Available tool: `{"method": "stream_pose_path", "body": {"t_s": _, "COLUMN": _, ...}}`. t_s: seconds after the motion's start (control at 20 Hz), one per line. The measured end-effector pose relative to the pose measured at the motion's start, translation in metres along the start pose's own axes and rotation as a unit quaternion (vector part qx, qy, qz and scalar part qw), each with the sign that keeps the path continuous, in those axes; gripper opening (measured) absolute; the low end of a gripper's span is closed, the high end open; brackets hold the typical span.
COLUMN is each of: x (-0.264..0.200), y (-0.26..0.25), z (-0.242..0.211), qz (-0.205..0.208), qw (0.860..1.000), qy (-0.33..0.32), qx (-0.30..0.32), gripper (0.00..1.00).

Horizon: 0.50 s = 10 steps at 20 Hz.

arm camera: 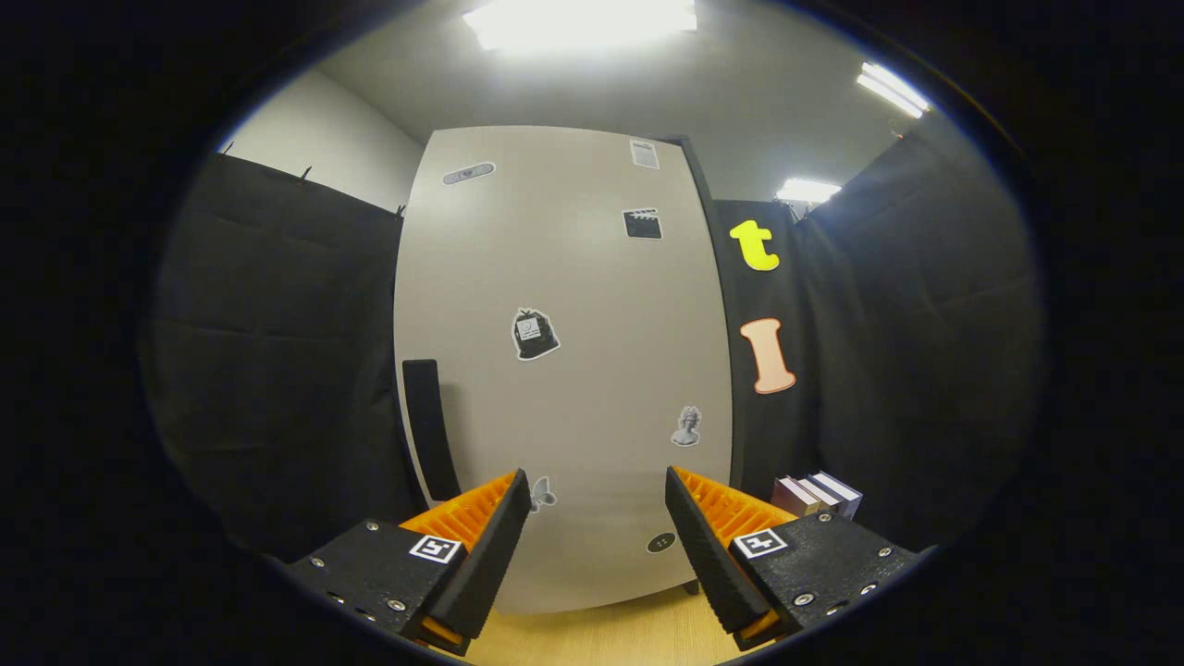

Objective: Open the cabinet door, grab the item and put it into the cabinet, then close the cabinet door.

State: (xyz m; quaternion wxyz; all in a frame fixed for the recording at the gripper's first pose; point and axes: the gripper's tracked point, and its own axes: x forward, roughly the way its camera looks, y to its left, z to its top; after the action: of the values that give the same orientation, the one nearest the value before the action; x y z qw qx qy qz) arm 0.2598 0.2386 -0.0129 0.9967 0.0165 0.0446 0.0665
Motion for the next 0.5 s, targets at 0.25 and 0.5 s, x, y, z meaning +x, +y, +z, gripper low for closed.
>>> {"method": "stream_pose_path", "body": {"t_s": 0.25, "x": -0.008, "y": -0.008, "z": -0.003, "qz": -0.01, "qw": 1.0, "qy": 0.002, "qx": 0.002, "gripper": 0.91}}
{"method": "stream_pose_path", "body": {"t_s": 0.5, "x": -0.016, "y": 0.001, "z": 0.001, "qz": 0.0, "qw": 1.0, "qy": -0.008, "qx": 0.011, "gripper": 0.91}}
